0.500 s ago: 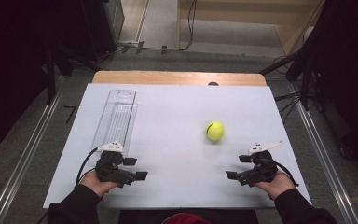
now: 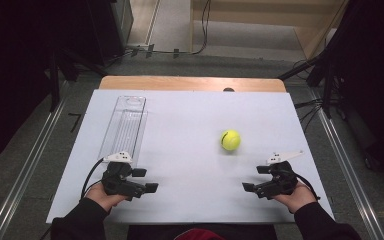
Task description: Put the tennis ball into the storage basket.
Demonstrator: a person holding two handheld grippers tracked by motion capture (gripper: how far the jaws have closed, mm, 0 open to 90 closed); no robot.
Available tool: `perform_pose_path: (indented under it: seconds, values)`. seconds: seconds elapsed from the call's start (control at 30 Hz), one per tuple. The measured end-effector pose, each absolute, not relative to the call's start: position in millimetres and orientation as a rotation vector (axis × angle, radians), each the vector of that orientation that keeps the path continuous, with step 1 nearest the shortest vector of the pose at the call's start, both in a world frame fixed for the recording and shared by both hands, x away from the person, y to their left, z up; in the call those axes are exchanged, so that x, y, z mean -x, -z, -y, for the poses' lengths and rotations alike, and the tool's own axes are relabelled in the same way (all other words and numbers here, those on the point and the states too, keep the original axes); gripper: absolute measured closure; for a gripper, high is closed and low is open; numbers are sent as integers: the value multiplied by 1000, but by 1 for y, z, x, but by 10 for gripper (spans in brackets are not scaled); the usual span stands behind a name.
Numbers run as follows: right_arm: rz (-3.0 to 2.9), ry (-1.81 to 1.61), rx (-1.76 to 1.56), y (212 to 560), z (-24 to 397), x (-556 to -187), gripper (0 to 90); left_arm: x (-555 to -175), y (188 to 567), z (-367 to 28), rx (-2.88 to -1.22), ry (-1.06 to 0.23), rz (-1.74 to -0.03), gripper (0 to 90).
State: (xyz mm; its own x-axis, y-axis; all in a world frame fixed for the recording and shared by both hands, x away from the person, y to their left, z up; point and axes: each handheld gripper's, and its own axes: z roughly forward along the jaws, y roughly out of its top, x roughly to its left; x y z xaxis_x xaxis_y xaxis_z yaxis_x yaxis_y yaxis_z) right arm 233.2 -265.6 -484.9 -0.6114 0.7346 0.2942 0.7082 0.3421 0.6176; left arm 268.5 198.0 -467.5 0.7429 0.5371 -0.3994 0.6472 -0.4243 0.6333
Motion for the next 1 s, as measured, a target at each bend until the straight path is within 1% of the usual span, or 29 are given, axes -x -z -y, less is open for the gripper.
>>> perform_pose_path:
  seconds: [1.0]
  values:
    - [-2547,-1123,-1367,487,265,-234,67,-271,469,-198,-2126,197,-890,177]
